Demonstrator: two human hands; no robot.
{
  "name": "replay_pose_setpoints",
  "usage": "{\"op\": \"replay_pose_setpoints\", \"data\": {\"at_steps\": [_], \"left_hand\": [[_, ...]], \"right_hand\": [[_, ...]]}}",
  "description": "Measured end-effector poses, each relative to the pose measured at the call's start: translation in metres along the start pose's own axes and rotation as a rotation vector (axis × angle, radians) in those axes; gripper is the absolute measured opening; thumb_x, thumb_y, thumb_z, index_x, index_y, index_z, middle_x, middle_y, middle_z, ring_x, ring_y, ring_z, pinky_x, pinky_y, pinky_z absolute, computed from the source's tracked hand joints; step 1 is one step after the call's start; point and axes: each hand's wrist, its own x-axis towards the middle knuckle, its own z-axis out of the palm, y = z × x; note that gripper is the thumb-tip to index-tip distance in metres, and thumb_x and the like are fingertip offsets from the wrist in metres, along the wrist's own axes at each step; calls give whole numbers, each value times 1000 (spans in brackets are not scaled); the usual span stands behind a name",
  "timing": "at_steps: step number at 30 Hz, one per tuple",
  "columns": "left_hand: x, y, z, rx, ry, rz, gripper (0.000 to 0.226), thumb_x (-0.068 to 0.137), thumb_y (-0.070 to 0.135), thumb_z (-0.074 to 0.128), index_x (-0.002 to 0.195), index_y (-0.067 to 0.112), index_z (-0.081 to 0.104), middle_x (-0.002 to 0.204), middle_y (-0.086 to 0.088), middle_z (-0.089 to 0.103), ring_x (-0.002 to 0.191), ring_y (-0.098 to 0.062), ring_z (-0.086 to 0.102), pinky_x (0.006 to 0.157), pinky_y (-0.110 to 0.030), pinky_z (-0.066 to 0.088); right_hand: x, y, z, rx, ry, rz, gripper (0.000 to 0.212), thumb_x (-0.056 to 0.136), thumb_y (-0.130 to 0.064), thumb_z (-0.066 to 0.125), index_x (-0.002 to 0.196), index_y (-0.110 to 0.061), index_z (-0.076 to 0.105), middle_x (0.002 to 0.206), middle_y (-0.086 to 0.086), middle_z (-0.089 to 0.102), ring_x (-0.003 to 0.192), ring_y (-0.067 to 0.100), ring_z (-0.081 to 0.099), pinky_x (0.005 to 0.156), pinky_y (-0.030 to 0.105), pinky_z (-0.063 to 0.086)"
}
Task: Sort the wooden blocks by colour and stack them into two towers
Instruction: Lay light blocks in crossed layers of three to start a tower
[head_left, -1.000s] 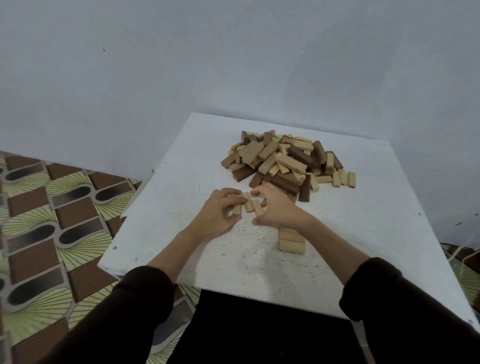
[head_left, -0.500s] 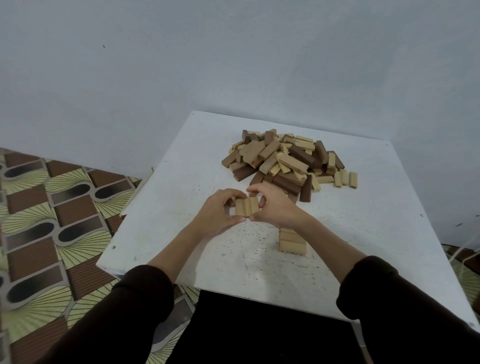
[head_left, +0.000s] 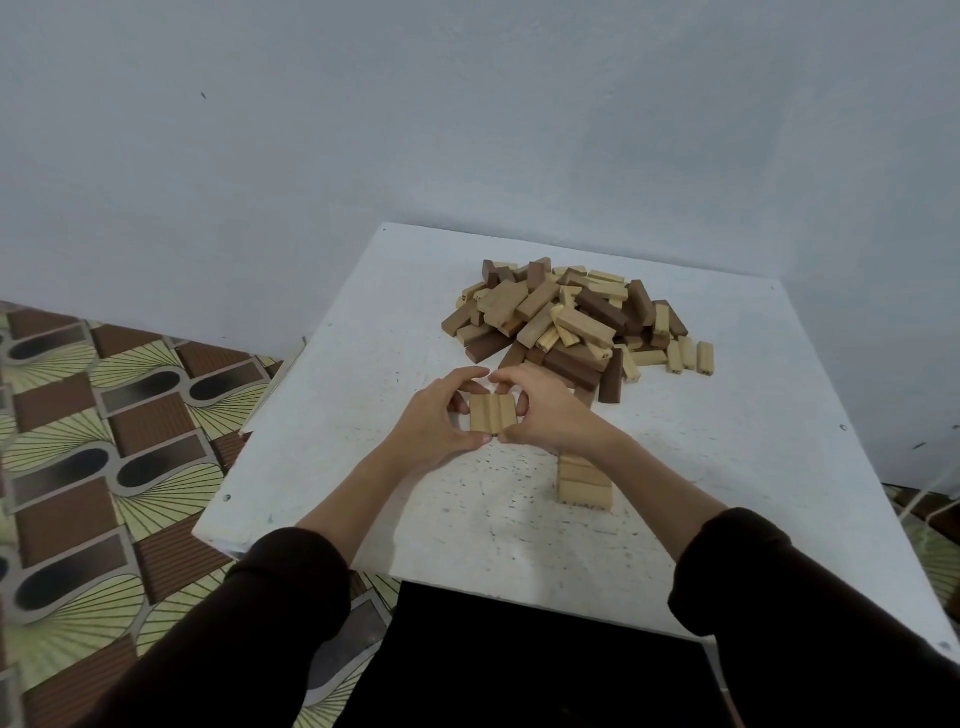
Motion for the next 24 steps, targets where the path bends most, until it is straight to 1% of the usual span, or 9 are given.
{"op": "replay_pose_setpoints", "data": {"at_steps": [2, 4, 6, 7, 11, 15, 18, 21, 24], "left_hand": [[1, 1, -1, -9, -4, -10, 73, 65, 9, 84, 124, 31, 48, 108, 6, 62, 86, -15, 54, 85, -27, 48], [1, 3, -2, -22, -11, -15, 74, 64, 8, 85, 125, 31, 48, 108, 5, 62, 86, -12, 53, 81, -19, 45], [1, 9, -1, -15, -16, -6, 76, 64, 10, 86, 125, 32, 47, 109, 4, 62, 91, -12, 53, 79, -10, 39], [1, 13, 1, -1, -19, 6, 76, 64, 11, 86, 125, 34, 46, 109, 5, 62, 96, -11, 53, 80, -9, 37], [1, 37, 13, 23, -73, 95, 77, 65, 19, 84, 130, 35, 44, 112, 12, 61, 111, -5, 50, 92, -16, 35], [-4, 60, 35, -10, -133, 143, 76, 68, 13, 81, 133, 27, 45, 112, 7, 61, 108, -1, 51, 93, -10, 34], [-11, 67, 51, 2, -190, 141, 78, 69, 19, 82, 136, 30, 44, 117, 4, 58, 111, -5, 49, 96, -15, 37], [-18, 71, 58, -9, -234, 119, 80, 69, 18, 83, 136, 31, 43, 117, 4, 58, 112, -3, 49, 96, -15, 38], [-21, 71, 60, -14, -274, 113, 82, 68, 18, 84, 136, 33, 42, 116, 3, 59, 113, -7, 49, 97, -14, 36]], "right_hand": [[0, -1, 0, -6, -3, -1, 72, 69, -9, 80, 133, -13, 46, 112, -5, 47, 76, -3, 44, 61, 1, 36], [-2, -3, -1, -8, 0, -6, 71, 69, -10, 80, 132, -14, 47, 114, -4, 49, 77, -1, 45, 62, 5, 38], [-8, -5, -5, 0, 11, 2, 71, 70, -11, 79, 133, -16, 46, 115, -3, 51, 80, 2, 45, 64, 10, 38], [-13, -5, -8, 6, 23, 9, 71, 70, -12, 78, 133, -17, 45, 114, -4, 51, 85, 4, 44, 66, 12, 38], [-40, -1, -27, -9, 84, 11, 73, 70, -14, 75, 135, -23, 44, 111, -8, 52, 102, 11, 41, 73, 12, 36], [-75, 10, -39, -55, 170, 50, 69, 70, -17, 78, 131, -25, 46, 109, -10, 50, 102, 8, 44, 75, 8, 33], [-97, 19, -40, -37, 163, 65, 69, 70, -16, 79, 131, -22, 46, 111, -9, 50, 104, 8, 45, 77, 4, 33], [-110, 25, -38, -27, 157, 62, 69, 71, -13, 78, 132, -21, 45, 109, -8, 51, 103, 9, 46, 79, 3, 33], [-114, 29, -35, -28, 162, 47, 70, 71, -11, 77, 133, -19, 45, 109, -6, 51, 103, 11, 45, 81, 4, 32]]}}
